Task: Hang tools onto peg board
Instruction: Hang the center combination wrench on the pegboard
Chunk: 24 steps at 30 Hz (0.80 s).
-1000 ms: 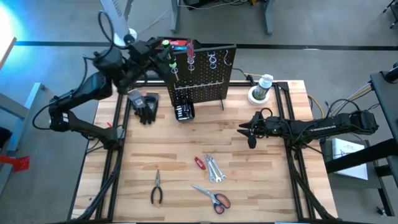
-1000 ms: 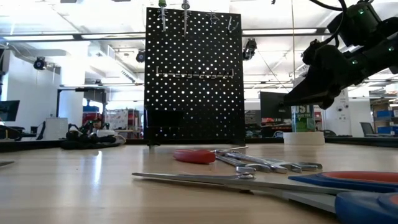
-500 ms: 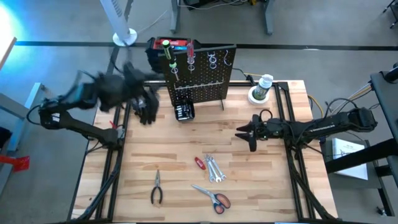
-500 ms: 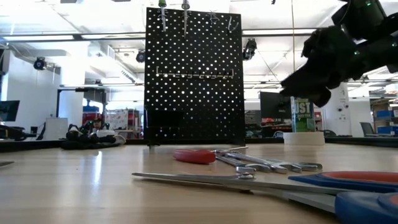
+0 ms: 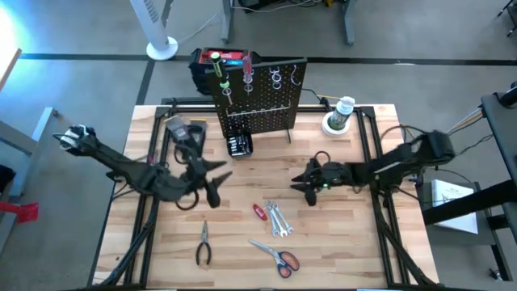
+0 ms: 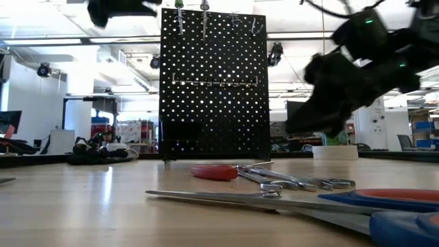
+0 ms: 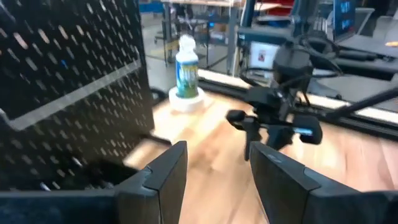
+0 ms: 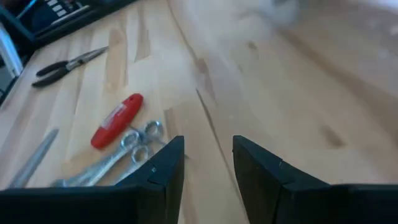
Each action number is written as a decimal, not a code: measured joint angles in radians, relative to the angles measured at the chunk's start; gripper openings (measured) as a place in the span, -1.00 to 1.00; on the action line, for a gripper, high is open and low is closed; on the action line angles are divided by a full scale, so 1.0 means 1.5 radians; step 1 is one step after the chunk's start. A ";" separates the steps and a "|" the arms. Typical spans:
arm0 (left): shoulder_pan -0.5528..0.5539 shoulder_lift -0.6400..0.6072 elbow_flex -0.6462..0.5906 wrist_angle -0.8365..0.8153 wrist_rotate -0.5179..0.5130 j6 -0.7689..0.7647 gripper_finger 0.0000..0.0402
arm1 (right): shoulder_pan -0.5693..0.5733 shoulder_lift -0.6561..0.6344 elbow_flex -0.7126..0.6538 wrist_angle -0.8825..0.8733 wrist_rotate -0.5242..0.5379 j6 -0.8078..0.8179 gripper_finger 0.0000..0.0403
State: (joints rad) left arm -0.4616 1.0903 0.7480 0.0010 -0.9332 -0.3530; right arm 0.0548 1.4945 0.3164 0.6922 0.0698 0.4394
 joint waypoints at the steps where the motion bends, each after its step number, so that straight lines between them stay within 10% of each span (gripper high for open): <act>1: -0.003 0.009 -0.011 0.010 0.000 -0.016 -0.18 | 0.003 0.026 0.018 0.000 -0.004 0.013 -0.42; 14: -0.003 0.218 -0.084 0.115 0.002 -0.170 -0.18 | 0.060 0.193 0.241 -0.182 -0.164 0.156 -0.30; 24: -0.003 0.374 -0.027 0.161 0.018 -0.172 -0.18 | 0.113 0.201 0.369 -0.414 -0.116 0.166 -0.32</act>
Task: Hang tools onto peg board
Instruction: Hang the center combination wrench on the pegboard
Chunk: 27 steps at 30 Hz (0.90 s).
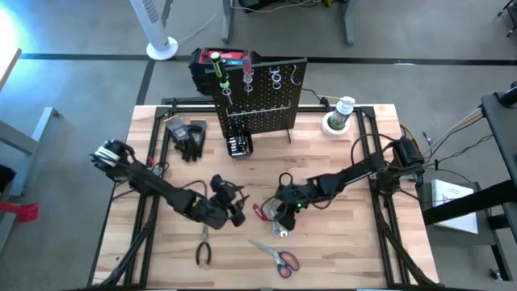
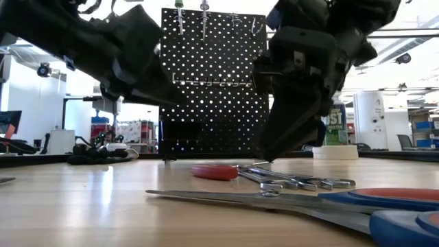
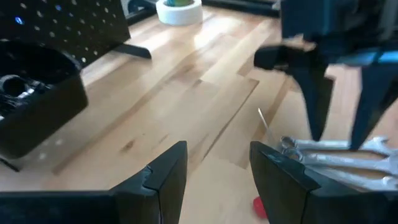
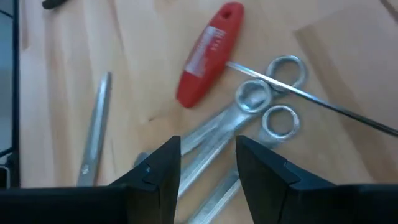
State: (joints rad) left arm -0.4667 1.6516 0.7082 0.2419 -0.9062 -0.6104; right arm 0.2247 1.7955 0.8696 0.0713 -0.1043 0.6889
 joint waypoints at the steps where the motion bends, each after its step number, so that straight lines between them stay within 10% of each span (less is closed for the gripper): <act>1: 0.000 0.012 0.006 -0.002 0.000 0.000 -0.18 | 0.001 0.007 0.010 -0.003 0.001 0.003 -0.32; 27: 0.002 -0.001 0.033 -0.014 -0.036 0.044 -0.18 | 0.017 0.096 0.111 -0.199 0.136 0.028 -0.54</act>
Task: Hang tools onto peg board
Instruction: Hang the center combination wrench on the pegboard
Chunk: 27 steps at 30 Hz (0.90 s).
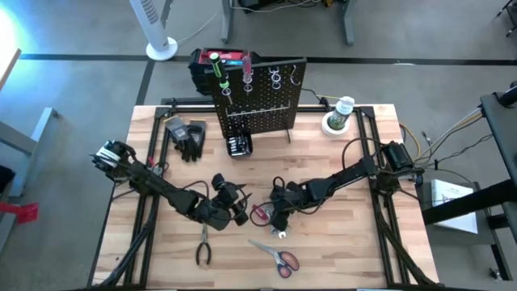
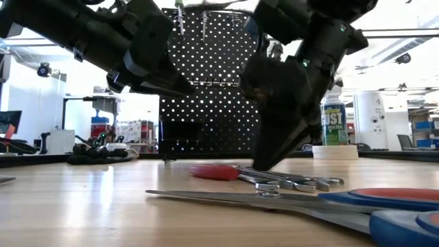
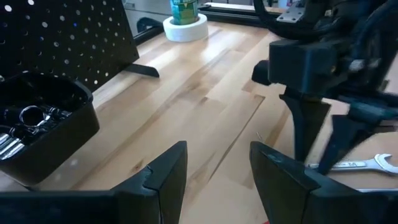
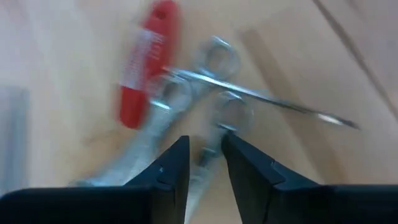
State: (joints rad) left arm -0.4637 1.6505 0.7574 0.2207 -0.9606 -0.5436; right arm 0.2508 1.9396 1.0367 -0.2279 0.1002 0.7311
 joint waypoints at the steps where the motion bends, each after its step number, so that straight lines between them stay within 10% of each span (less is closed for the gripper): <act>1: 0.000 0.000 0.000 0.000 0.000 -0.001 -0.18 | 0.002 -0.004 -0.001 -0.002 0.010 0.001 -0.55; 13: -0.001 0.000 -0.001 -0.028 0.000 -0.011 -0.18 | 0.023 -0.135 -0.008 -0.038 0.019 -0.005 -0.41; 27: -0.041 -0.008 -0.001 -0.087 0.002 -0.032 -0.18 | 0.019 -0.019 0.049 -0.022 -0.009 0.009 -0.37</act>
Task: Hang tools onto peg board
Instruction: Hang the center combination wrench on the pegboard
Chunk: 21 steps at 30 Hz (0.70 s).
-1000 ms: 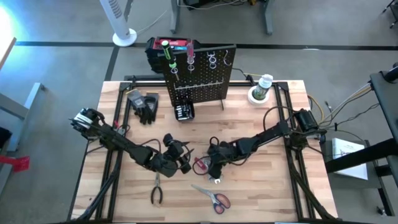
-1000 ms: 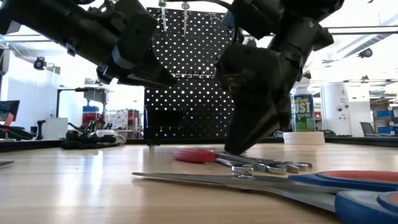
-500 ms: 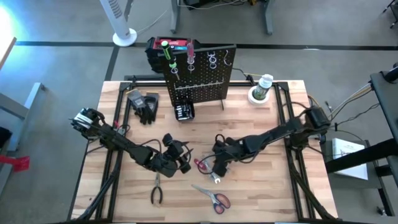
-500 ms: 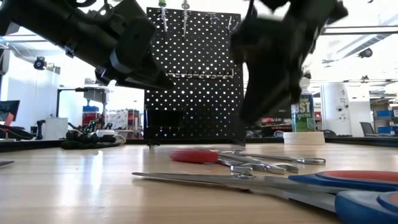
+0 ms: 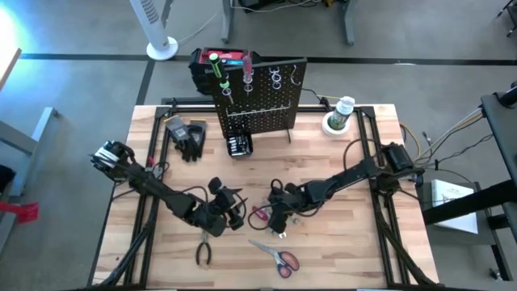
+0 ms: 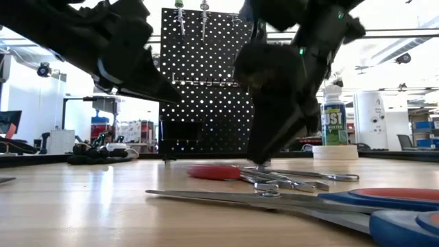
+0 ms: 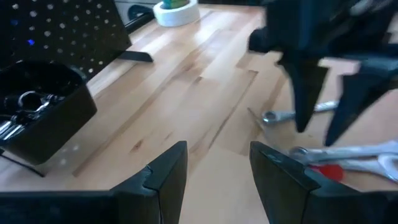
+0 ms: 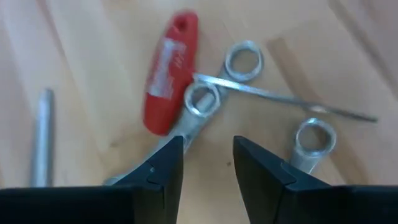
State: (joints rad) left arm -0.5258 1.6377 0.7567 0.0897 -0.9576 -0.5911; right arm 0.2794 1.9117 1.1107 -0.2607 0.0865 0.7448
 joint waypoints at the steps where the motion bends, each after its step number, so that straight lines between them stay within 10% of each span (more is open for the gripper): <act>1: -0.006 -0.004 0.000 -0.013 0.000 -0.002 -0.18 | 0.000 0.009 0.001 -0.002 -0.004 0.001 -0.36; 21: -0.014 -0.036 0.000 -0.046 -0.030 -0.012 -0.18 | 0.015 -0.034 0.008 -0.002 -0.032 0.022 -0.18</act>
State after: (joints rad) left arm -0.5465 1.5833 0.7567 0.0204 -1.0018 -0.6092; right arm 0.3019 1.8606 1.1229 -0.2635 0.0387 0.7776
